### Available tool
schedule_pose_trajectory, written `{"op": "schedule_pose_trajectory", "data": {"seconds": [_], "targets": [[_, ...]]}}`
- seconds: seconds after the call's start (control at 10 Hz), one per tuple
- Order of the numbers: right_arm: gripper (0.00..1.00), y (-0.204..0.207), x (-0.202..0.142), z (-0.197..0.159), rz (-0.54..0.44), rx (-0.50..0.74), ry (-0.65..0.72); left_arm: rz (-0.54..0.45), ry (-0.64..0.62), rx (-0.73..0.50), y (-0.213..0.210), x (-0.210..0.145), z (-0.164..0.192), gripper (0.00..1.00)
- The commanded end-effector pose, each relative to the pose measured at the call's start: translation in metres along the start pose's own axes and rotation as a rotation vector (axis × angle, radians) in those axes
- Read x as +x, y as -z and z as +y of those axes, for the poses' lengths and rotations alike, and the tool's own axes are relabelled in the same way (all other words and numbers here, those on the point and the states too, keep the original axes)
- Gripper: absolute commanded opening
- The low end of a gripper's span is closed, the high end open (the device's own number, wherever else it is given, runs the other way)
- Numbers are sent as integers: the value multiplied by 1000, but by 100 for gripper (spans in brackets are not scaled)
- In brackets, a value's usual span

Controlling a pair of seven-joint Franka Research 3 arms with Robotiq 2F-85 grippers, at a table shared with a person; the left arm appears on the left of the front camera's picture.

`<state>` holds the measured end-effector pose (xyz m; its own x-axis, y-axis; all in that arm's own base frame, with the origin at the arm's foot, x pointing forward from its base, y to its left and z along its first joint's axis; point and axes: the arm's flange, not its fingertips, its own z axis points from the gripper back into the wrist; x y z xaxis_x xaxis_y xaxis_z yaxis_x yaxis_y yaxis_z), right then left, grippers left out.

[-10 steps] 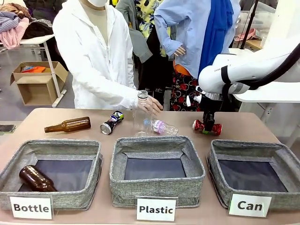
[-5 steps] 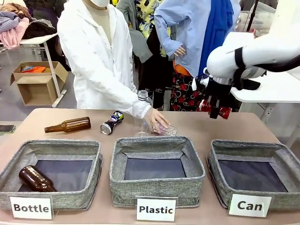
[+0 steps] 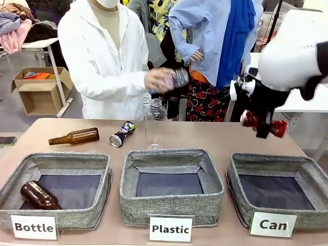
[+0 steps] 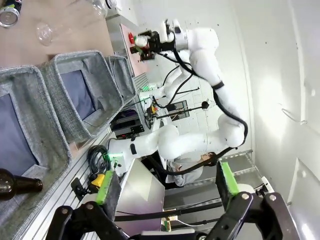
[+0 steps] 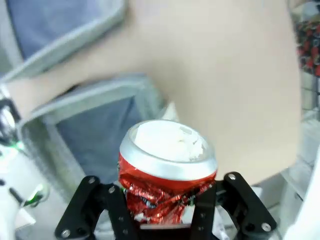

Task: Sort the can waste into the basket.
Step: Pick up the can waste from the table and place it in the right Fabric basket.

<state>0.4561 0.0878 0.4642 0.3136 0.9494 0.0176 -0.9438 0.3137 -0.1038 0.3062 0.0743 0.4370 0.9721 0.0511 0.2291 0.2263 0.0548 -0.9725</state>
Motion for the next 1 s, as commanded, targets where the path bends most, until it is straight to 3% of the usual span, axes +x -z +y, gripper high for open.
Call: {"op": "schedule_pose_trajectory", "data": {"seconds": [0.0, 0.4, 0.7, 0.8, 0.9], "targets": [[0, 20, -28, 37, 51, -16, -131, 2, -3, -9, 0, 0, -2, 100], [0, 48, -71, 52, 73, 35, -256, 2, -3, -9, 0, 0, -2, 100], [85, 53, -76, 47, 116, 55, -339, 2, -3, -9, 0, 0, -2, 100], [100, 54, -76, 45, 119, 56, -346, 2, -3, -9, 0, 0, -2, 100], [100, 55, -77, 43, 111, 59, -357, 2, -3, -9, 0, 0, -2, 100]]}}
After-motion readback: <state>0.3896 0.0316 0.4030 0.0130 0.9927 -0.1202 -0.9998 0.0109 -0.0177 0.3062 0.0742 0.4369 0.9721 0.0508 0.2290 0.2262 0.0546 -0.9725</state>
